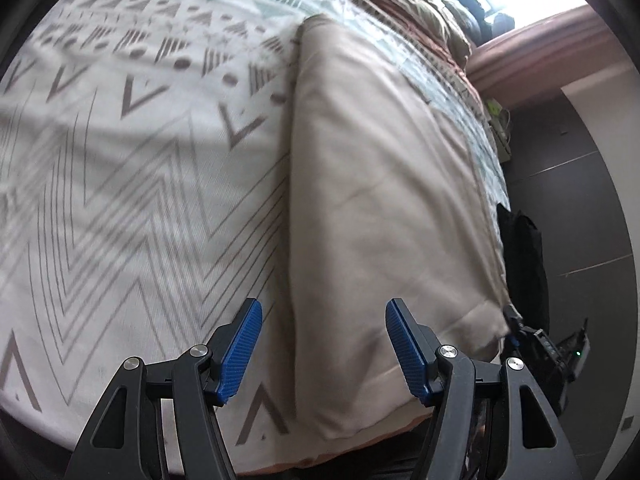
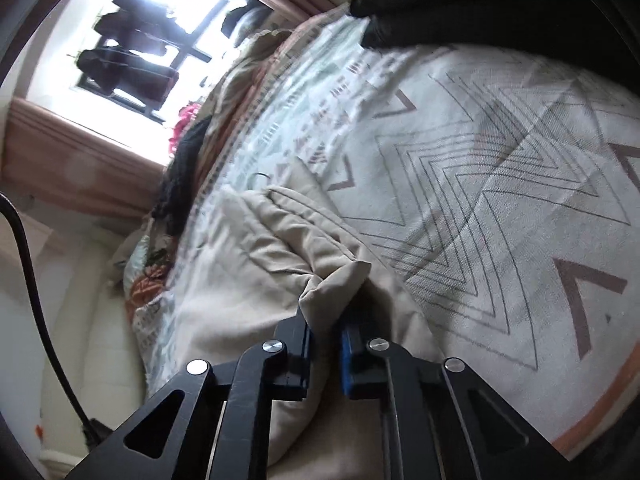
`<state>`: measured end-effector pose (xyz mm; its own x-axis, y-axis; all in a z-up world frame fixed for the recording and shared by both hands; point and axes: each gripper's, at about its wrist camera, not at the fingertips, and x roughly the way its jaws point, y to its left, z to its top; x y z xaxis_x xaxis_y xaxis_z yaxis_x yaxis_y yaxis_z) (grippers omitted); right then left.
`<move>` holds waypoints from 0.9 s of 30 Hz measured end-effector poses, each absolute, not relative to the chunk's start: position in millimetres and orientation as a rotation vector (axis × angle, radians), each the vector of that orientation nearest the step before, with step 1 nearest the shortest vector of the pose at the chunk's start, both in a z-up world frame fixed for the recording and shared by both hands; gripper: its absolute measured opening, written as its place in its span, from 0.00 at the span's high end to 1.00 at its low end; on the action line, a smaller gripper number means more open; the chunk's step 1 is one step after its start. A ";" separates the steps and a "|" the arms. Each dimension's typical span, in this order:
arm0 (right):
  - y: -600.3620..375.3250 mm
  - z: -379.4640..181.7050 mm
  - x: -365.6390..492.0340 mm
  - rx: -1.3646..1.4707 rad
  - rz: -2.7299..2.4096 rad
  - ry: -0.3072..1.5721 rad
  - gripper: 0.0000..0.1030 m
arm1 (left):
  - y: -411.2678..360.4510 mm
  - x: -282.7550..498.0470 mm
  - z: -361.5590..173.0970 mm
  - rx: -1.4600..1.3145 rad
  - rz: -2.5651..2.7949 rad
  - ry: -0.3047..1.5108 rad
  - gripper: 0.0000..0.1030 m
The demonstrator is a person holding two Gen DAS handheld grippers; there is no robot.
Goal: Fold large clothes
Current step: 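Open the left tool and release the folded beige jacket onto the duvet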
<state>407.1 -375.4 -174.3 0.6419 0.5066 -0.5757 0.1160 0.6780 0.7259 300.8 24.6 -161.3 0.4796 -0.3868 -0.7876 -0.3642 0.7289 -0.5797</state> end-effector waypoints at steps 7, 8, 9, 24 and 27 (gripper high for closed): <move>-375.9 -159.9 368.8 0.815 0.226 0.839 0.91 | 16.7 286.7 -165.2 -0.833 -0.065 1.109 0.51; -377.4 -157.1 364.8 0.815 0.227 0.837 0.91 | 15.3 285.3 -164.5 -0.833 -0.071 1.107 0.52; -378.3 -154.5 360.4 0.808 0.227 0.835 0.91 | 14.9 283.9 -164.2 -0.829 -0.070 1.105 0.52; -396.9 -170.3 332.7 0.826 0.185 0.867 0.91 | 13.4 283.8 -156.2 -0.788 -0.080 1.121 0.55; -395.5 -171.7 335.4 0.799 0.183 0.888 0.88 | 18.5 292.8 -154.1 -0.778 -0.068 1.126 0.55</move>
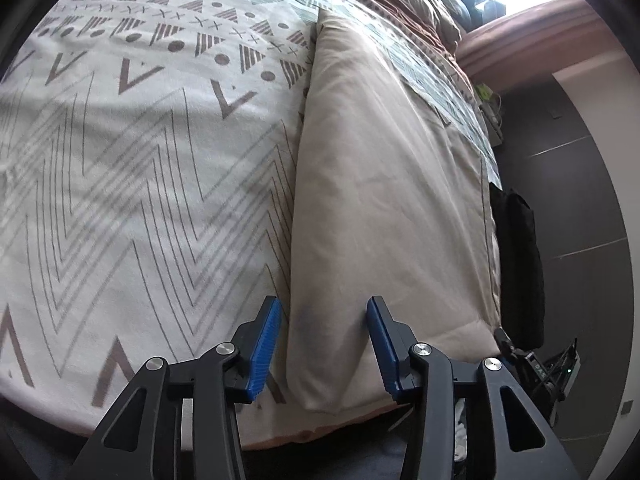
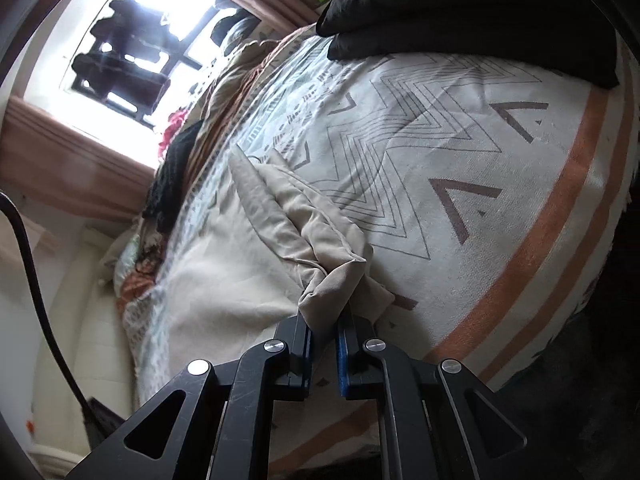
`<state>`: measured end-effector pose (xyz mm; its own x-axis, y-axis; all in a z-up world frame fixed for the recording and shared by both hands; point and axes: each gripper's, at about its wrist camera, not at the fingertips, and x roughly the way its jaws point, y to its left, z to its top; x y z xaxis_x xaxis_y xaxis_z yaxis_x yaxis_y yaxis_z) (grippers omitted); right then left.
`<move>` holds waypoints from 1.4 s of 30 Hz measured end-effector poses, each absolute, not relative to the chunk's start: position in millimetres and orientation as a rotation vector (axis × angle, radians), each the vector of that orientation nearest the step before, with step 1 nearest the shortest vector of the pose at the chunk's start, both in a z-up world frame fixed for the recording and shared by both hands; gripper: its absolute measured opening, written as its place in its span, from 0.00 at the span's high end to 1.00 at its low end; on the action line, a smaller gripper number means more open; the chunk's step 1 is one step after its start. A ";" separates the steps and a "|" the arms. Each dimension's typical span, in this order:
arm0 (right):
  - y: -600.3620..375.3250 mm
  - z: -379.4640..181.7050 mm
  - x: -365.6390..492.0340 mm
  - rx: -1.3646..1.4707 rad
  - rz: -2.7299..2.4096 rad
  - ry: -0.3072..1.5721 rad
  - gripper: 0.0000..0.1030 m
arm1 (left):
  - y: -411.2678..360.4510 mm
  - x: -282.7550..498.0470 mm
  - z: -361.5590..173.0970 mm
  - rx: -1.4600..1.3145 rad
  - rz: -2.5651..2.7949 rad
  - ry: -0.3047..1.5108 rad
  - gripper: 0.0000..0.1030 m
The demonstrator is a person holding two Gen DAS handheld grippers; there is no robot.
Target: Fold large clothes
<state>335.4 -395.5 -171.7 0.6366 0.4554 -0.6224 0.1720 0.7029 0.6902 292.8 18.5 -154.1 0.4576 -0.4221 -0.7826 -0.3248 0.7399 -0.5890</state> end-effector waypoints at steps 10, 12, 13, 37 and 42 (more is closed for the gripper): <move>-414.8 -147.3 356.2 0.737 0.241 0.913 0.53 | 24.4 321.3 -151.3 -0.760 -0.062 1.124 0.54; -417.9 -142.8 364.5 0.714 0.251 0.922 0.53 | 25.1 329.7 -150.7 -0.755 -0.059 1.128 0.54; -419.3 -139.6 371.5 0.697 0.260 0.930 0.53 | 25.7 333.1 -149.8 -0.756 -0.058 1.129 0.54; -359.8 -163.3 573.6 0.478 0.572 1.217 0.33 | 64.8 454.9 -165.5 -0.731 0.021 1.122 0.47; -338.6 -179.5 607.2 0.434 0.628 1.282 0.33 | 72.1 481.4 -168.4 -0.723 0.016 1.114 0.47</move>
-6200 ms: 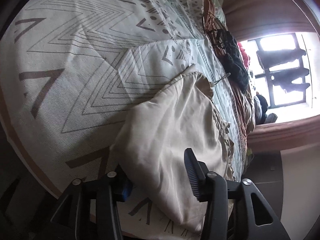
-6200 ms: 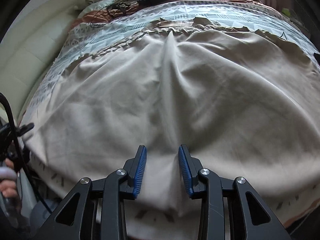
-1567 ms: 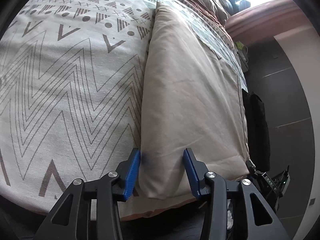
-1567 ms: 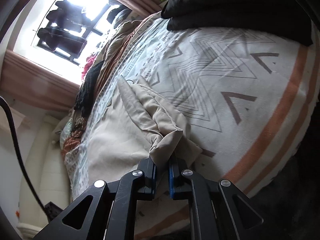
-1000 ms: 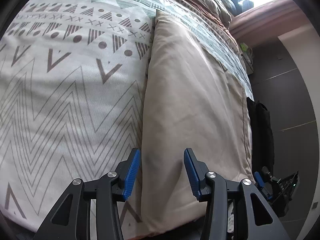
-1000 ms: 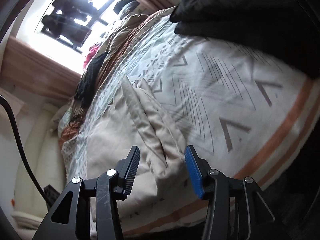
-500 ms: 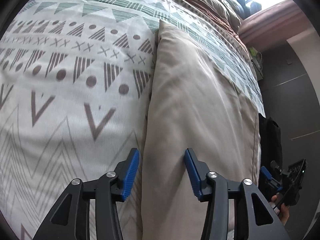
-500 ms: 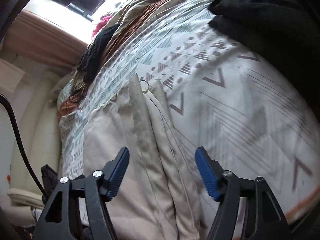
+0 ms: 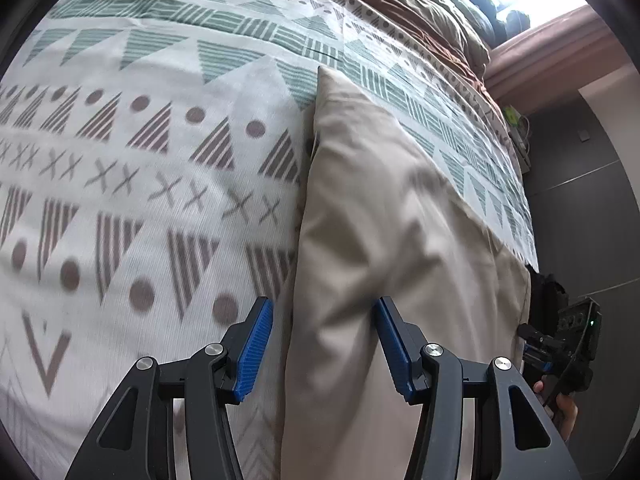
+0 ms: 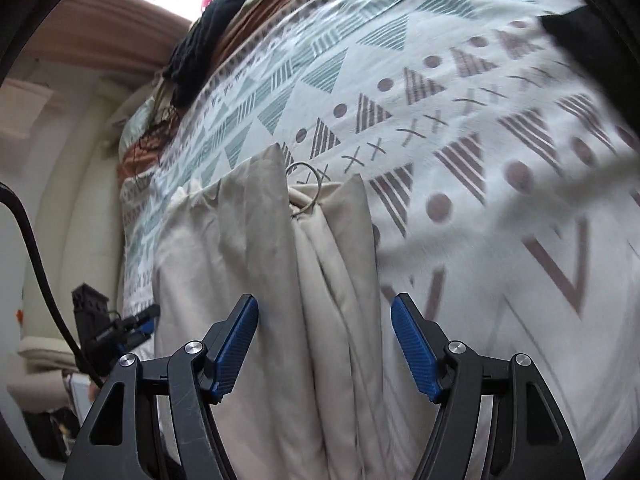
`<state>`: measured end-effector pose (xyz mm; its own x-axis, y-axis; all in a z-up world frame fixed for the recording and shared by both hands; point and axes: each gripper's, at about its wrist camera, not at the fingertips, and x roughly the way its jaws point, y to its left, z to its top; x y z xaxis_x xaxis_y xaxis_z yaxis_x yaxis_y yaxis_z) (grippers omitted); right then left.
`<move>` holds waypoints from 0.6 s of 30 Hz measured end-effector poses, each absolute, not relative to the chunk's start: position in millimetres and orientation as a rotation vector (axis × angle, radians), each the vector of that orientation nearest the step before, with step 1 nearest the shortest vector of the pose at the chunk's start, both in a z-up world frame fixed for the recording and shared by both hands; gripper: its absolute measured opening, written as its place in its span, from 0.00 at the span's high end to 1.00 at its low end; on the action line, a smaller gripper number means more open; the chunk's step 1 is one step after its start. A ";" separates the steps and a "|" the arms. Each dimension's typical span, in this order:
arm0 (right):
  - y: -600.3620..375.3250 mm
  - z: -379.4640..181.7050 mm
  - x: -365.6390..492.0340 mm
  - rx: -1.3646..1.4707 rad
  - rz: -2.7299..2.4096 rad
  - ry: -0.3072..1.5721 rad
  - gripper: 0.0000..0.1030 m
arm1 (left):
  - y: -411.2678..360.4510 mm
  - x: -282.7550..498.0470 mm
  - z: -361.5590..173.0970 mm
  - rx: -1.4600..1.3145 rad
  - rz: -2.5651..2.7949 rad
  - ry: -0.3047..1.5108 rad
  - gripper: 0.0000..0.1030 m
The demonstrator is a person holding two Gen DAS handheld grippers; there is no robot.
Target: Fold large clothes
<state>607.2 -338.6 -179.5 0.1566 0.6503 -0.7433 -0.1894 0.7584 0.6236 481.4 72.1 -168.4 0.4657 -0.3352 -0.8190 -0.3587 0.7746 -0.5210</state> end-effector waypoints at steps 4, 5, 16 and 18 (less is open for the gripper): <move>-322.5 -191.9 627.9 0.452 0.674 1.325 0.32 | 74.6 501.2 -169.4 -0.714 0.001 1.118 0.47; -319.3 -194.8 632.8 0.467 0.688 1.331 0.32 | 74.1 504.5 -168.7 -0.706 0.002 1.114 0.47; -294.4 -199.0 651.3 0.497 0.766 1.349 0.46 | 54.0 527.3 -155.4 -0.607 0.014 1.107 0.59; -293.7 -196.5 648.9 0.480 0.755 1.325 0.65 | 52.7 527.0 -153.2 -0.616 -0.005 1.095 0.59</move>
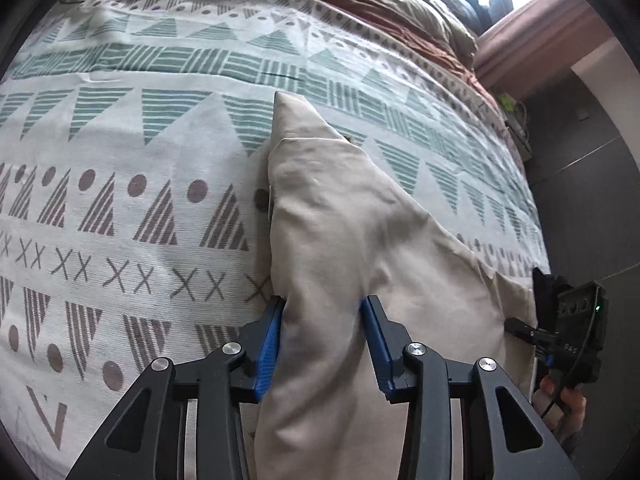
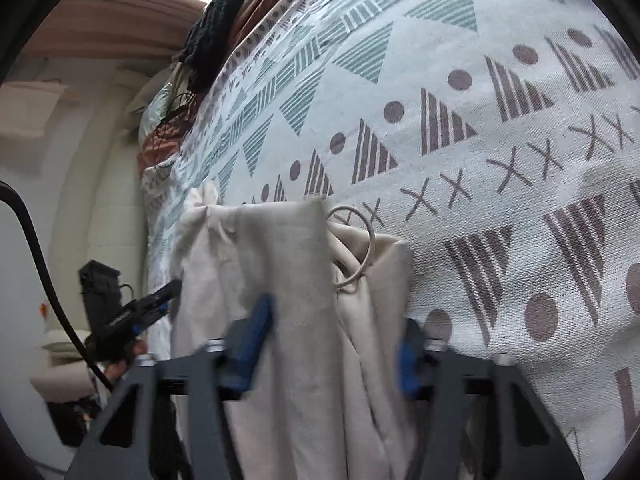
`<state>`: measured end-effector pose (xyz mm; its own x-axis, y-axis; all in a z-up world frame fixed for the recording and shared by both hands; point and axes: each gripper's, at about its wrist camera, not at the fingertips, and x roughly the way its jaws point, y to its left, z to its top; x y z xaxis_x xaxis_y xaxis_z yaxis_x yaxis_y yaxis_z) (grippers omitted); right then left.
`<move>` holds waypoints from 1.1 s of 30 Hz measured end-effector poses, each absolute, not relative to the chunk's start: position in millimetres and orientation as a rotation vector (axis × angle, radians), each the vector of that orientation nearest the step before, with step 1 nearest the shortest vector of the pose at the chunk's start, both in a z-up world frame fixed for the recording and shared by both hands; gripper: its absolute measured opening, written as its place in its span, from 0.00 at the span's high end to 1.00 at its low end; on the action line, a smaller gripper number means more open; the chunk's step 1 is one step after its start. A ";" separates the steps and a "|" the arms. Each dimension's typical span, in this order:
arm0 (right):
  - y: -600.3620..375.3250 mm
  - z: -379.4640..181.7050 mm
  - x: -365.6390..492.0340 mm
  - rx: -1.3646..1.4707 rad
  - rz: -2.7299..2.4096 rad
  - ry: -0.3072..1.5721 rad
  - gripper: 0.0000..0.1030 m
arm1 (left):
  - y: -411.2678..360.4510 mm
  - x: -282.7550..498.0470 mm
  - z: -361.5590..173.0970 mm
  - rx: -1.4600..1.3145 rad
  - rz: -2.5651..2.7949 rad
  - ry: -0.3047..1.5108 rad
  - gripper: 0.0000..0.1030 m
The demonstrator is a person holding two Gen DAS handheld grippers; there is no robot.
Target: Fold large clothes
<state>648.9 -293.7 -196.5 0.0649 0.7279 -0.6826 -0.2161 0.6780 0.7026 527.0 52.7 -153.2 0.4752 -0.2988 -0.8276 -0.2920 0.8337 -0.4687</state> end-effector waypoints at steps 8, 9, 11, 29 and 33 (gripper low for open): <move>-324.9 -204.9 642.8 0.568 0.795 1.283 0.77 | 63.9 533.1 -172.4 -0.670 -0.013 1.122 0.45; -324.3 -205.2 643.4 0.557 0.786 1.299 0.73 | 64.4 534.1 -174.6 -0.668 -0.005 1.124 0.43; -323.7 -206.6 646.2 0.551 0.771 1.339 0.59 | 64.9 538.7 -179.5 -0.676 -0.006 1.123 0.41; -289.6 -134.8 615.7 0.383 0.699 1.200 0.78 | 42.4 526.7 -98.5 -0.561 0.012 0.997 0.78; -290.8 -96.1 592.7 0.364 0.681 1.137 0.78 | 35.2 504.7 -58.3 -0.527 -0.004 0.939 0.78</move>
<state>592.7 -290.8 -96.1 0.2511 0.6625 -0.7057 -0.3098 0.7457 0.5899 504.7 35.2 -58.3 0.6003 -0.2278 -0.7666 -0.2212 0.8739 -0.4329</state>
